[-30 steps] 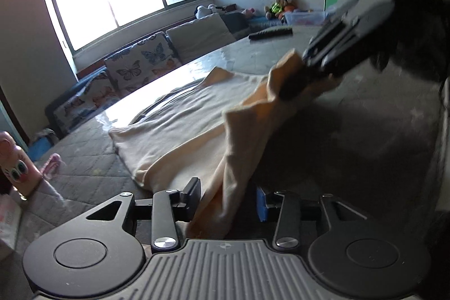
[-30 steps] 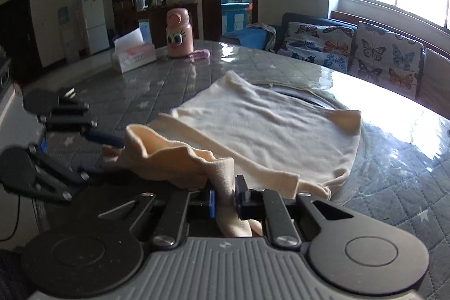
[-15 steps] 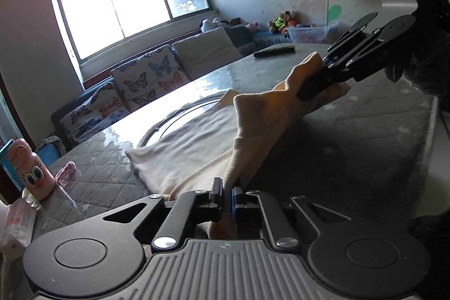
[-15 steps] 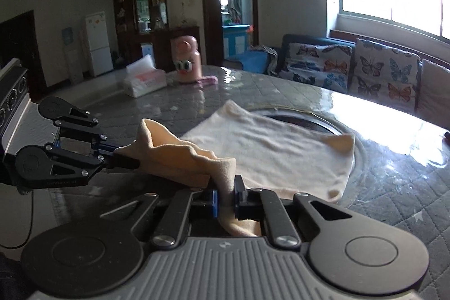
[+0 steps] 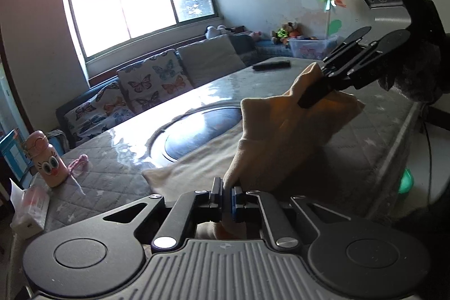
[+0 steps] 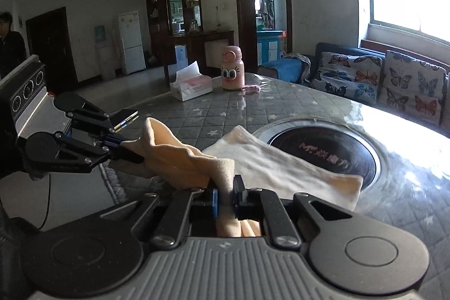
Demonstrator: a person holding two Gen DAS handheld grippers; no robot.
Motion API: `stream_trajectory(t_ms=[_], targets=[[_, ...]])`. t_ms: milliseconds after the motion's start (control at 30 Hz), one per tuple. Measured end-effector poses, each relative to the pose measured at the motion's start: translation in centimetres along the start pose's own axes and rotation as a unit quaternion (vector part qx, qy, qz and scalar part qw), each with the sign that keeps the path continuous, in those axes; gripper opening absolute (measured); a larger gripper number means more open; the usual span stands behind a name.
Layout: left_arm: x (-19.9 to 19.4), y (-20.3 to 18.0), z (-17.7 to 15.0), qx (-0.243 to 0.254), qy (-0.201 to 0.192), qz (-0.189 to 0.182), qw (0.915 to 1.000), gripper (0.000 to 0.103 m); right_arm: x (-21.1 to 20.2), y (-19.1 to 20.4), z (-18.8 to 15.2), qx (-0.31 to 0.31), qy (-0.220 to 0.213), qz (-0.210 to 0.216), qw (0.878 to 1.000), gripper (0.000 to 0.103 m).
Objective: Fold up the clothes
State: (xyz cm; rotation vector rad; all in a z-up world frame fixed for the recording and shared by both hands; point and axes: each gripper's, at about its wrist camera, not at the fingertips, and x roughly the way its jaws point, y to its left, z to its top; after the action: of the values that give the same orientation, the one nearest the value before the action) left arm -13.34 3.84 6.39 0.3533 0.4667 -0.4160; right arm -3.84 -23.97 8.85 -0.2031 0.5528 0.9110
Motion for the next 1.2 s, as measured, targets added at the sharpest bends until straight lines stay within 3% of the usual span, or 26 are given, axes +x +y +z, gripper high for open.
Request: stream_trajectory(t_ms=[267,467,567,767,867,1033,1200], targets=[[7.8,5.1,2.8,-0.01,0.021,0.023,0.9995,0.006,2.7,-2.3,3.0,-0.006,0.014,-0.004,1.0,0.009],[16.0,8.5,3.0,-0.045,0.069,0.046,0.9955,0.008,9.8,-6.9,4.9,0.033,0.046,-0.037,0.998,0.01],[18.8,8.9,1.8,-0.062,0.096,0.065,0.9913,0.011,13.0,-8.1,3.8,0.05,0.053,-0.08,0.994,0.026],[18.3,9.7,1.4,-0.08,0.089,0.078,0.9897,0.022,12.5,-9.9,1.0,0.099,0.061,-0.102,0.988,0.026],[17.8,10.9,1.3,-0.102,0.09,0.098,0.9859,0.036,10.8,-10.3,-0.5,0.112,0.065,-0.109,0.986,0.026],[16.0,12.0,1.2,-0.134,0.085,0.146,0.9765,0.036,9.4,-11.1,-2.5,0.145,0.068,-0.123,0.979,0.026],[14.1,12.0,1.4,-0.149,0.064,0.149,0.9755,0.035,10.4,-11.9,-3.1,0.173,0.062,-0.125,0.975,0.026]])
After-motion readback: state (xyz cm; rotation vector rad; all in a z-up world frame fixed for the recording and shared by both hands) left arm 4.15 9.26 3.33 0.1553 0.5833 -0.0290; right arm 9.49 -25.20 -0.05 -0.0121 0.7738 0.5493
